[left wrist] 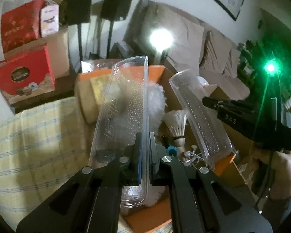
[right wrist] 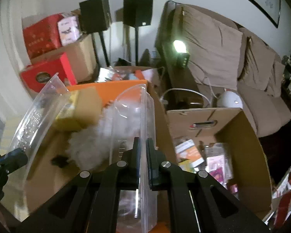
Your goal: Organize objects
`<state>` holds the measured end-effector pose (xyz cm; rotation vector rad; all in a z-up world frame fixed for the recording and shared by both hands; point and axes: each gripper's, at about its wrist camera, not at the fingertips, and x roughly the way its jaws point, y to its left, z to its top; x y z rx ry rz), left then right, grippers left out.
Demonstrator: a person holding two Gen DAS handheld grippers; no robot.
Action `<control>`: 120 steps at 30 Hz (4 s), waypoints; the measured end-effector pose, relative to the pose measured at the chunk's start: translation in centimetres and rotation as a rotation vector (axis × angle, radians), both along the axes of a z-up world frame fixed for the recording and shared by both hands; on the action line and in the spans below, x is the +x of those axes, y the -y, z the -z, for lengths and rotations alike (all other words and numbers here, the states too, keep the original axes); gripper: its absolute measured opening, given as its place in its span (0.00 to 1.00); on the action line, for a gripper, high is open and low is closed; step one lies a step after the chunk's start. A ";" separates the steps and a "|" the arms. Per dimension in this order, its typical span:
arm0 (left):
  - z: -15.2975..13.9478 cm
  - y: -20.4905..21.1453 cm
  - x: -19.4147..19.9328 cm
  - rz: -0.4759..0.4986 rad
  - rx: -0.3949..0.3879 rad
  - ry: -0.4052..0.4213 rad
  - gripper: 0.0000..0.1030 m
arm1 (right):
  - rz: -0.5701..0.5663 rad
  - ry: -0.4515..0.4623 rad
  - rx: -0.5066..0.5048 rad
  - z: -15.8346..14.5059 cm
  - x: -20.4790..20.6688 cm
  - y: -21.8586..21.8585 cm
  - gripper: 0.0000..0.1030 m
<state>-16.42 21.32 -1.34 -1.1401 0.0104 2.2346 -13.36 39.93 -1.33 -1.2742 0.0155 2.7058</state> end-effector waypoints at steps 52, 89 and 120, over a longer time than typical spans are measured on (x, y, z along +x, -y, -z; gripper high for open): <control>-0.3 2.3 2.2 -0.067 -0.118 -0.065 0.90 | -0.095 -0.032 -0.152 1.5 0.9 1.4 0.64; -0.4 17.7 11.2 -0.392 -0.062 -0.091 1.00 | -0.231 -0.201 -0.104 0.3 12.9 11.9 0.99; -0.8 19.7 16.7 -0.467 -0.114 -0.143 1.00 | -0.213 -0.215 -0.081 1.1 18.9 14.2 0.99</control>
